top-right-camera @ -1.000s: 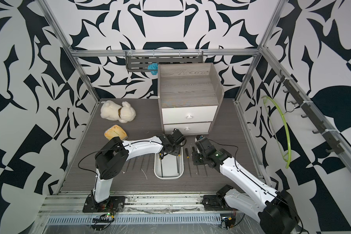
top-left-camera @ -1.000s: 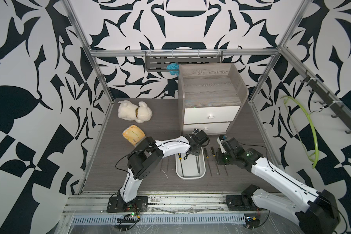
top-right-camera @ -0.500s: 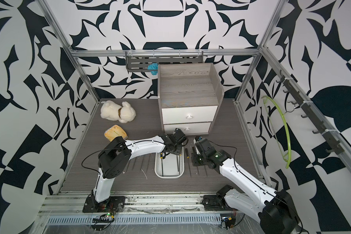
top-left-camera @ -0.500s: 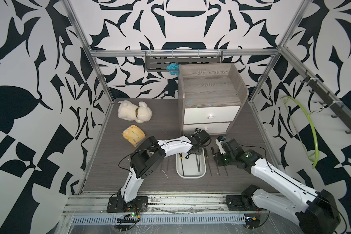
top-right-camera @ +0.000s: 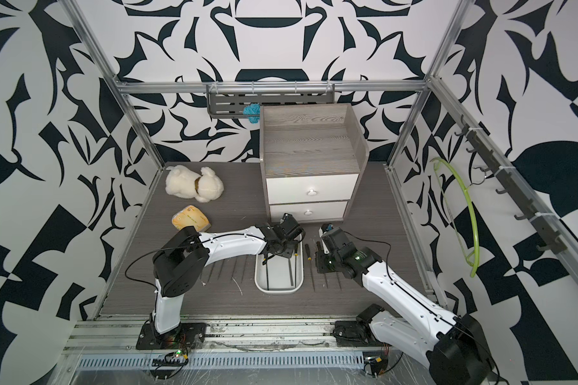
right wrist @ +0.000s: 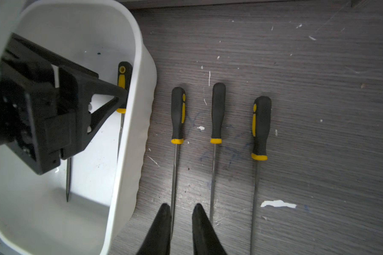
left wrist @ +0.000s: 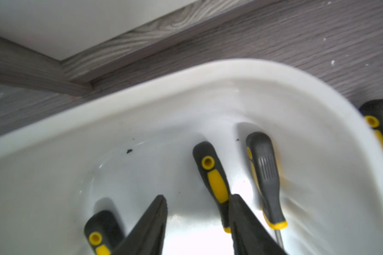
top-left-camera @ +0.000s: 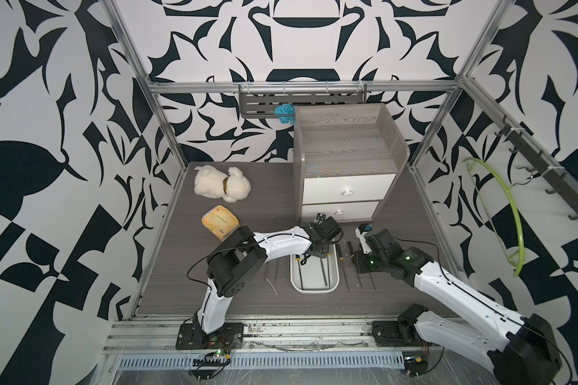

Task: Take the file tool out of the storage box
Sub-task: Pick up the file tool from the storage box.

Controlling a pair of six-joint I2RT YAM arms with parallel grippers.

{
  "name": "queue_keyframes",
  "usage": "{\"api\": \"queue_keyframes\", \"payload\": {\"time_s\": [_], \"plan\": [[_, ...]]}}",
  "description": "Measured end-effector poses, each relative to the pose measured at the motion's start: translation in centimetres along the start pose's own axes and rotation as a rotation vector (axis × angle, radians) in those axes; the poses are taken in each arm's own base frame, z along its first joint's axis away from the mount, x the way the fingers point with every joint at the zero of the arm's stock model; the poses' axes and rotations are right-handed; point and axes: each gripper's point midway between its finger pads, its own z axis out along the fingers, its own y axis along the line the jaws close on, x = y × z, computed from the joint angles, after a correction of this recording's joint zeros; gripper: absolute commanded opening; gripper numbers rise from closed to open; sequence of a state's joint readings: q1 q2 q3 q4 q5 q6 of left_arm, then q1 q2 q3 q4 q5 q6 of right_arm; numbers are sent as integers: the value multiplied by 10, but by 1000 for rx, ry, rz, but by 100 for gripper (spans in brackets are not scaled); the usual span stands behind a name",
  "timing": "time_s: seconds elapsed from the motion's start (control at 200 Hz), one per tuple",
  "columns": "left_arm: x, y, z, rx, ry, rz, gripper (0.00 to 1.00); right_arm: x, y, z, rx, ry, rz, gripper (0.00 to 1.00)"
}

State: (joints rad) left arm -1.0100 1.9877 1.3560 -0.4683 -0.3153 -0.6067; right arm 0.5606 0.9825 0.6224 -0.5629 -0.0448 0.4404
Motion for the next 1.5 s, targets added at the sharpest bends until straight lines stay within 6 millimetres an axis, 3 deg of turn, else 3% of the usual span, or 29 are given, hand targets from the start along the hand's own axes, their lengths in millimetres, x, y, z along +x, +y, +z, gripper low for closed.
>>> {"api": "queue_keyframes", "payload": {"time_s": [0.22,0.39,0.825,1.15,1.23,1.42,1.5], "plan": [[-7,-3,-8,25,-40,-17,60,1,0,1,-1,2,0,23],[-10,-7,-15,43,-60,-35,58,3,0,2,-3,6,0,23],[-2,-6,8,-3,-15,-16,49,4,0,3,-7,16,0,23],[-3,-6,14,5,-2,-28,32,4,1,3,-10,16,0,23],[-5,-8,15,12,-5,-31,22,4,1,3,-11,13,0,23],[-5,-12,15,33,-5,-44,20,5,1,3,-14,6,-1,23],[-6,-13,16,39,-9,-50,11,5,1,2,-15,5,-1,23]]}}
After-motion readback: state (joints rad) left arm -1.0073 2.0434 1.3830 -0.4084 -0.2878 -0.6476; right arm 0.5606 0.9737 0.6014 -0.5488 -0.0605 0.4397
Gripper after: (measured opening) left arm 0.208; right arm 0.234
